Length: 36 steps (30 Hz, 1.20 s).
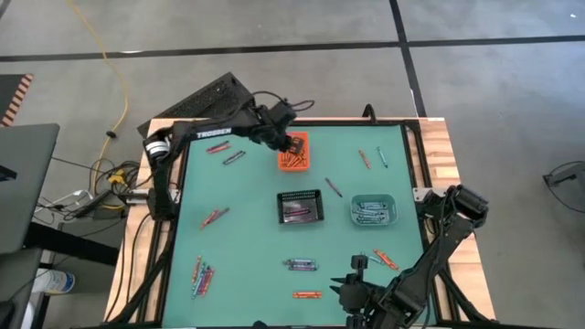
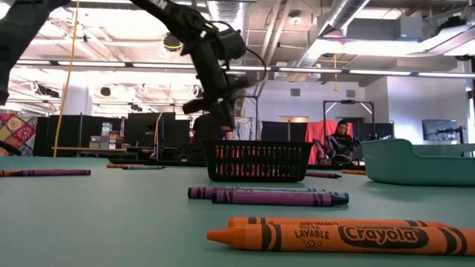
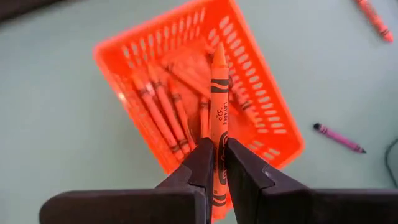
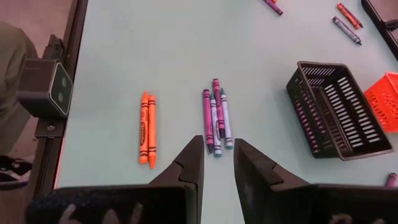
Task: Sort crayons
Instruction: Put the orange crayon into the orange bin
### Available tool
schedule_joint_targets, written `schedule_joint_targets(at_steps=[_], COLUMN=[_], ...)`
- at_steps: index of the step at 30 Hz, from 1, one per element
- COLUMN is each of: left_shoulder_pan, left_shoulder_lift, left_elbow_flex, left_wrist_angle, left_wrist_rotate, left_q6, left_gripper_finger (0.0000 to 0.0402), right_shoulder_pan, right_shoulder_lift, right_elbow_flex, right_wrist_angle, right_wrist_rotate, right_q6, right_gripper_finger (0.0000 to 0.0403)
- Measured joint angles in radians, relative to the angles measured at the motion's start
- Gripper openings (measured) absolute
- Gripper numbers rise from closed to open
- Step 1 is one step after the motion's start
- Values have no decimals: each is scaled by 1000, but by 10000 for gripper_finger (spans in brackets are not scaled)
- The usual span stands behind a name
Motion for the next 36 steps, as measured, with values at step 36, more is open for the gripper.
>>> schedule_joint_targets(at_steps=[36], left_shoulder_pan=[-195], left_shoulder_lift=[-275], left_elbow_flex=[0], left_wrist_angle=[-312], left_wrist_rotate=[-369], left_q6=[414], left_gripper_finger=[149], right_shoulder_pan=[-57], right_shoulder_lift=[0], right_elbow_flex=[0], right_wrist_angle=[-325], right_wrist_rotate=[-331], right_q6=[456], right_gripper_finger=[82])
